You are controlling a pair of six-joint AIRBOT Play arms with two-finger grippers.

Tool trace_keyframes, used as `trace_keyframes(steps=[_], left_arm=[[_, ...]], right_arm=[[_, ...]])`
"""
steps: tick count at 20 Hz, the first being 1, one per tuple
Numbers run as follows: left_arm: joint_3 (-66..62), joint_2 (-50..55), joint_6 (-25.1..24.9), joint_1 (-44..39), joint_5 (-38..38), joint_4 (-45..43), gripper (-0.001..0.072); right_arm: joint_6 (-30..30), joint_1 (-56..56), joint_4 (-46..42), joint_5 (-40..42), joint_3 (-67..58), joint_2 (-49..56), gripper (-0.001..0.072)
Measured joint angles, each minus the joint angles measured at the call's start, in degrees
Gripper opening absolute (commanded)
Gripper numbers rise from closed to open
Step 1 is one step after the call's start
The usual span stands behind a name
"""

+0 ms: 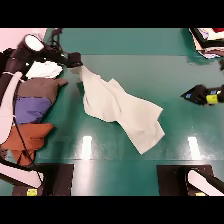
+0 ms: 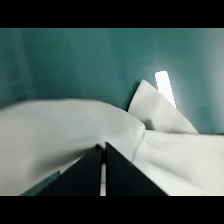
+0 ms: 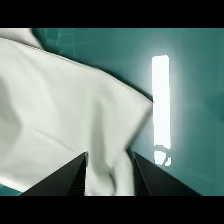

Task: Fold the shirts.

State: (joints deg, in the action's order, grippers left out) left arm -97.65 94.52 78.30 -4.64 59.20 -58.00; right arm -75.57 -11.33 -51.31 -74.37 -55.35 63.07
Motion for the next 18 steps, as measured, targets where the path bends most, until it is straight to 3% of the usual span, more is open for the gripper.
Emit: trace_keyframes(steps=[5,10,11,12,14,18], left_arm=[[0.00,-1.73,-0.55,0.74,2.32,-1.62,0.0024],[0.09,-2.03,-0.66,0.81,3.04,-2.97,0.0024],[0.09,-2.05,-0.68,0.83,3.19,-2.99,0.0023],[0.09,-2.10,-0.68,0.81,3.23,-3.02,0.0023],[0.09,-2.12,-0.70,0.83,3.41,-3.26,0.0023],[0.11,-3.61,-0.63,0.87,3.30,-3.43,0.0022]], right_arm=[[0.04,4.79,0.48,8.02,6.56,7.45,0.0384],[0.11,11.41,0.74,13.49,3.45,17.73,0.0372],[0.11,12.44,1.27,13.68,2.27,19.50,0.0332],[0.13,13.38,1.66,13.97,1.22,20.98,0.0247],[0.13,14.82,1.29,14.71,-0.52,23.23,0.0015],[0.66,15.93,-0.50,16.65,-2.16,22.99,0.0015]])
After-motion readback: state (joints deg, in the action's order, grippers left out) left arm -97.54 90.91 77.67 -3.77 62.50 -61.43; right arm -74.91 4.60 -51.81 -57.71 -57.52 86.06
